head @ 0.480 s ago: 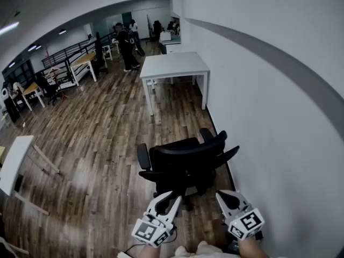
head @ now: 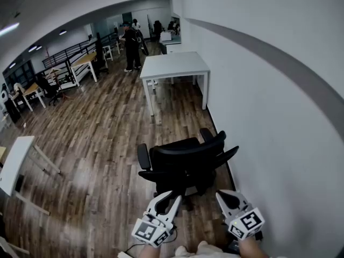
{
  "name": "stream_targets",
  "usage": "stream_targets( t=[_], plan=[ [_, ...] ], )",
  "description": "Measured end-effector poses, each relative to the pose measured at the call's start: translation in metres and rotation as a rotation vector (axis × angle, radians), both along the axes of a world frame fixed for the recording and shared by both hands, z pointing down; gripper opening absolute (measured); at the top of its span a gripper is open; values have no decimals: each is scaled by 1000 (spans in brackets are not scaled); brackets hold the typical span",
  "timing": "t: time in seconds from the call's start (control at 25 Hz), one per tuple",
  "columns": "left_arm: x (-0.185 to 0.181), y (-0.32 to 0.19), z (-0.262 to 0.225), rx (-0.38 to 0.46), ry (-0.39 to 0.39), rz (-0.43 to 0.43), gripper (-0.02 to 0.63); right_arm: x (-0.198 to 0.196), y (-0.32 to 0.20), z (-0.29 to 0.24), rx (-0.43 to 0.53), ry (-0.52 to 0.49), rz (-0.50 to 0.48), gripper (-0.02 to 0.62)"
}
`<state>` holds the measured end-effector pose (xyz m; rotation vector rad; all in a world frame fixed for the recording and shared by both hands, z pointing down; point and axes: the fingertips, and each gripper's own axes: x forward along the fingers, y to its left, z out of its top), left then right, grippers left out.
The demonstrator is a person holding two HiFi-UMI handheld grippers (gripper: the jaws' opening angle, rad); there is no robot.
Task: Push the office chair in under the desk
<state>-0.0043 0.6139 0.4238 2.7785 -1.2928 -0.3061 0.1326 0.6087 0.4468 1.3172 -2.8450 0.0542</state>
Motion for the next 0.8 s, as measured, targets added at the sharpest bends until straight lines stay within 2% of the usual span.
stream_targets(
  t=[0.2,0.8],
  plan=[
    [1,-2,1,-1,-6,-7,75,1,-1,-2,-3,-56,-29,34],
    [19,-17,-4,-9,-13,-61,75,29,-19,-7,4,-45,-42,35]
  ],
)
